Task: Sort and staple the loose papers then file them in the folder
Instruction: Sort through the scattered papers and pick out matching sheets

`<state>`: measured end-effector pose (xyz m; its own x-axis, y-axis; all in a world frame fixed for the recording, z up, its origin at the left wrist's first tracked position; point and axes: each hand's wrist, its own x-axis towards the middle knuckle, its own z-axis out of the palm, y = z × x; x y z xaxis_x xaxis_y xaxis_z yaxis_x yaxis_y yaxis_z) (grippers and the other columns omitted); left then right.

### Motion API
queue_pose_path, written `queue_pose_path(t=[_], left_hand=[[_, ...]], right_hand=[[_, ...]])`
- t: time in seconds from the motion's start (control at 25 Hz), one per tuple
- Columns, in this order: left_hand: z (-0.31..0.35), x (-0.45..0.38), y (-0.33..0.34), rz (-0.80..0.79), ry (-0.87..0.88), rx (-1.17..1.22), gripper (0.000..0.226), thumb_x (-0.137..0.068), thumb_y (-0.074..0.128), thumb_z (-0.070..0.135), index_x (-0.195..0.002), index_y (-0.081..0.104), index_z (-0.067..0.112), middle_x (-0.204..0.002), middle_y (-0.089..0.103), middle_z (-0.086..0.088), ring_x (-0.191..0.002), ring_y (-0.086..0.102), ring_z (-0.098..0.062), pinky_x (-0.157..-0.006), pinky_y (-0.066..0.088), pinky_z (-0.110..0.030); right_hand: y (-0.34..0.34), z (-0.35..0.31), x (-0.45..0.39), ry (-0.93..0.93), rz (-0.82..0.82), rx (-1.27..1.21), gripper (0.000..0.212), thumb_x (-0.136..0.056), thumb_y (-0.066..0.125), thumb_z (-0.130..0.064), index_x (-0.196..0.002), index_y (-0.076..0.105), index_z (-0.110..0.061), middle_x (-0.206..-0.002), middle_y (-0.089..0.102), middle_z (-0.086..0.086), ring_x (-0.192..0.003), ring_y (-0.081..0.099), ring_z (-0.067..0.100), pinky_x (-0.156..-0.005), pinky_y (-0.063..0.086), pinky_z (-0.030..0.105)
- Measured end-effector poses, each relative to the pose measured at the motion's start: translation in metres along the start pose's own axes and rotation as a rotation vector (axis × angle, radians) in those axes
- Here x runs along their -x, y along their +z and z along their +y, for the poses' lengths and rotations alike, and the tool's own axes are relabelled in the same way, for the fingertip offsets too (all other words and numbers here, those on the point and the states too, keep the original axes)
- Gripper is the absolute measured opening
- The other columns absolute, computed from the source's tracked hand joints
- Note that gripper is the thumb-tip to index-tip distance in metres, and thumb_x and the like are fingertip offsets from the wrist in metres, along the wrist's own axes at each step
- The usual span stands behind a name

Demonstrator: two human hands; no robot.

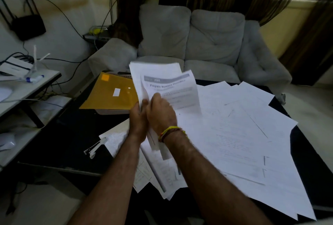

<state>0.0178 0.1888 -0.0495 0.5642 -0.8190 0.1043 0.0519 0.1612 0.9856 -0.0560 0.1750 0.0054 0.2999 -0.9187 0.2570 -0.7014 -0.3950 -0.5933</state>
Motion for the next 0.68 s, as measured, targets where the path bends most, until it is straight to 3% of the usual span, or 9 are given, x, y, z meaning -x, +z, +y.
queue_pose_path(t=[0.12, 0.24, 0.4, 0.48, 0.56, 0.64, 0.68], left_hand=[[-0.018, 0.025, -0.005, -0.092, -0.049, 0.0, 0.049, -0.096, 0.043, 0.046, -0.117, 0.062, 0.006, -0.108, 0.07, -0.003, -0.106, 0.065, -0.02, -0.086, 0.056, -0.038], [-0.03, 0.03, -0.004, -0.128, -0.084, -0.033, 0.043, -0.093, 0.052, 0.045, -0.12, 0.063, 0.013, -0.11, 0.071, 0.002, -0.105, 0.066, -0.013, -0.09, 0.055, -0.037], [-0.041, 0.02, -0.002, -0.051, -0.121, -0.056, 0.029, -0.095, 0.059, 0.025, -0.121, 0.064, 0.014, -0.11, 0.071, 0.002, -0.103, 0.067, -0.014, -0.092, 0.054, -0.042], [-0.046, 0.015, -0.004, -0.044, -0.138, -0.081, 0.027, -0.096, 0.058, 0.025, -0.12, 0.063, 0.015, -0.111, 0.071, 0.001, -0.102, 0.067, -0.016, -0.091, 0.054, -0.046], [-0.047, 0.011, -0.005, -0.085, -0.12, -0.072, 0.031, -0.098, 0.053, 0.028, -0.126, 0.06, 0.017, -0.118, 0.068, 0.004, -0.11, 0.064, -0.013, -0.097, 0.05, -0.043], [-0.048, 0.008, -0.002, -0.169, -0.115, -0.033, 0.034, -0.101, 0.047, 0.029, -0.132, 0.056, 0.019, -0.125, 0.064, 0.008, -0.117, 0.059, -0.01, -0.102, 0.047, -0.038], [-0.047, 0.006, 0.0, -0.208, -0.114, -0.019, 0.035, -0.101, 0.045, 0.03, -0.133, 0.055, 0.02, -0.127, 0.063, 0.008, -0.119, 0.058, -0.01, -0.103, 0.046, -0.037]], right_hand=[[0.026, 0.025, 0.024, 0.022, -0.099, 0.024, 0.034, -0.101, 0.034, -0.039, -0.106, 0.049, -0.008, -0.11, 0.059, 0.014, -0.102, 0.057, 0.031, -0.081, 0.049, 0.043], [0.037, 0.046, 0.035, 0.016, -0.143, 0.003, 0.028, -0.102, 0.034, -0.027, -0.115, 0.05, -0.008, -0.122, 0.055, 0.013, -0.114, 0.053, 0.03, -0.088, 0.049, 0.043], [0.029, 0.067, 0.026, -0.01, 0.011, -0.061, 0.02, -0.094, 0.047, -0.012, -0.111, 0.056, -0.013, -0.11, 0.064, 0.007, -0.1, 0.061, 0.025, -0.079, 0.048, 0.033], [0.018, 0.083, 0.015, 0.108, 0.197, -0.175, 0.024, -0.091, 0.054, -0.015, -0.114, 0.056, -0.012, -0.112, 0.064, 0.007, -0.103, 0.059, 0.024, -0.085, 0.047, 0.031], [0.006, 0.114, -0.003, 0.346, 0.301, -0.268, 0.046, -0.086, 0.067, -0.027, -0.124, 0.049, -0.009, -0.12, 0.06, 0.011, -0.114, 0.054, 0.029, -0.095, 0.044, 0.036], [-0.011, 0.15, -0.02, 0.614, 0.183, -0.414, 0.071, -0.08, 0.075, -0.037, -0.133, 0.041, -0.003, -0.127, 0.057, 0.014, -0.118, 0.054, 0.031, -0.1, 0.042, 0.037], [-0.02, 0.164, -0.025, 0.658, 0.099, -0.493, 0.068, -0.081, 0.076, -0.036, -0.131, 0.045, -0.001, -0.126, 0.057, 0.014, -0.114, 0.057, 0.029, -0.099, 0.044, 0.035]])
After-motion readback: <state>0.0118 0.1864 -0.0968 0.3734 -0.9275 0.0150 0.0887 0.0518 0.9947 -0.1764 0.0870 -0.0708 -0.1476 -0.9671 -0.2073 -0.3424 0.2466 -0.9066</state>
